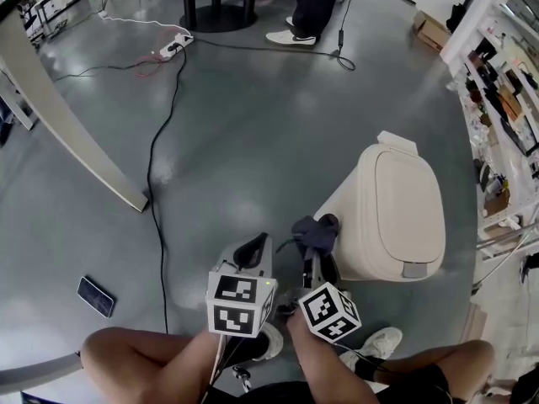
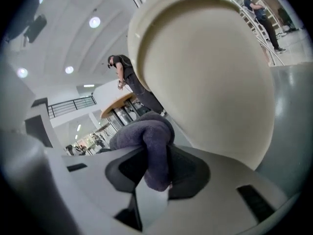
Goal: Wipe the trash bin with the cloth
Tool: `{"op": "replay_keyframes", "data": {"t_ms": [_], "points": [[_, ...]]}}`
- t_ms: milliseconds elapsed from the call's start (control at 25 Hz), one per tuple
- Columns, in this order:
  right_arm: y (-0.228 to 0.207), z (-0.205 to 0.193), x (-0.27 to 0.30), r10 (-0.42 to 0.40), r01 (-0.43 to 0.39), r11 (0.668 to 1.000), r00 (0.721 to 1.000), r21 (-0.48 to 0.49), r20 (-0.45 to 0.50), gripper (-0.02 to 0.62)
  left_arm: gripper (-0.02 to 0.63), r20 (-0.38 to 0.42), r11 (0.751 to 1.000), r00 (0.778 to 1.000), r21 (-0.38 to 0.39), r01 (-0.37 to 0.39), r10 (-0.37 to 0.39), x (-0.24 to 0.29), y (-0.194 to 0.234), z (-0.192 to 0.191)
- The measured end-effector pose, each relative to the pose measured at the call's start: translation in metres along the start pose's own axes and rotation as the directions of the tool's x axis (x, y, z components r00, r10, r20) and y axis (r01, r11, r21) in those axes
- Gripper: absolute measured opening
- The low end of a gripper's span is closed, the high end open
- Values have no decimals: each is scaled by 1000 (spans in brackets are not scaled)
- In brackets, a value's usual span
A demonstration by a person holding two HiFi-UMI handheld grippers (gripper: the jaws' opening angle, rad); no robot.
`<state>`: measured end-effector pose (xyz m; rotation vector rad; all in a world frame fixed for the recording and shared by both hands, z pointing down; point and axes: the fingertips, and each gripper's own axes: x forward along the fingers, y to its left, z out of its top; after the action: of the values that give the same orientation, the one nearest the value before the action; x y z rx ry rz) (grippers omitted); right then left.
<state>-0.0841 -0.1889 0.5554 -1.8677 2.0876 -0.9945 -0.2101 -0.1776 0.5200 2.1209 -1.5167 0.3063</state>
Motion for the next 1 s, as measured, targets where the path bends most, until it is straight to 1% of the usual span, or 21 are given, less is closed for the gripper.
{"op": "replay_keyframes", "data": {"t_ms": [80, 200, 280, 400, 520, 720, 840, 1000], "points": [[16, 21, -5, 27, -28, 999, 999, 38, 47, 107, -2, 20, 1000, 1000, -4, 12, -11, -5, 1, 11], [33, 44, -12, 40, -50, 993, 994, 102, 97, 107, -2, 26, 997, 998, 43, 59, -60, -9, -7, 25], [38, 53, -16, 43, -58, 990, 992, 128, 119, 107, -2, 30, 995, 997, 68, 75, -78, -12, -12, 33], [34, 56, -16, 28, -48, 986, 991, 157, 128, 107, -2, 28, 993, 994, 57, 100, -102, -13, -19, 34], [23, 50, -13, 4, -26, 982, 993, 185, 115, 107, -2, 12, 992, 994, 61, 112, -113, -12, -22, 29], [4, 28, -2, -40, 25, 978, 997, 209, 69, 107, -2, -4, 993, 994, 32, 114, -114, -10, -20, 22], [-11, 10, 6, -75, 68, 981, 997, 183, 31, 107, -2, -20, 993, 993, 30, 116, -115, -6, -19, 15], [-32, -16, 15, -122, 123, 986, 992, 116, -21, 107, -2, -47, 994, 993, 13, 106, -106, -1, -12, 4]]}}
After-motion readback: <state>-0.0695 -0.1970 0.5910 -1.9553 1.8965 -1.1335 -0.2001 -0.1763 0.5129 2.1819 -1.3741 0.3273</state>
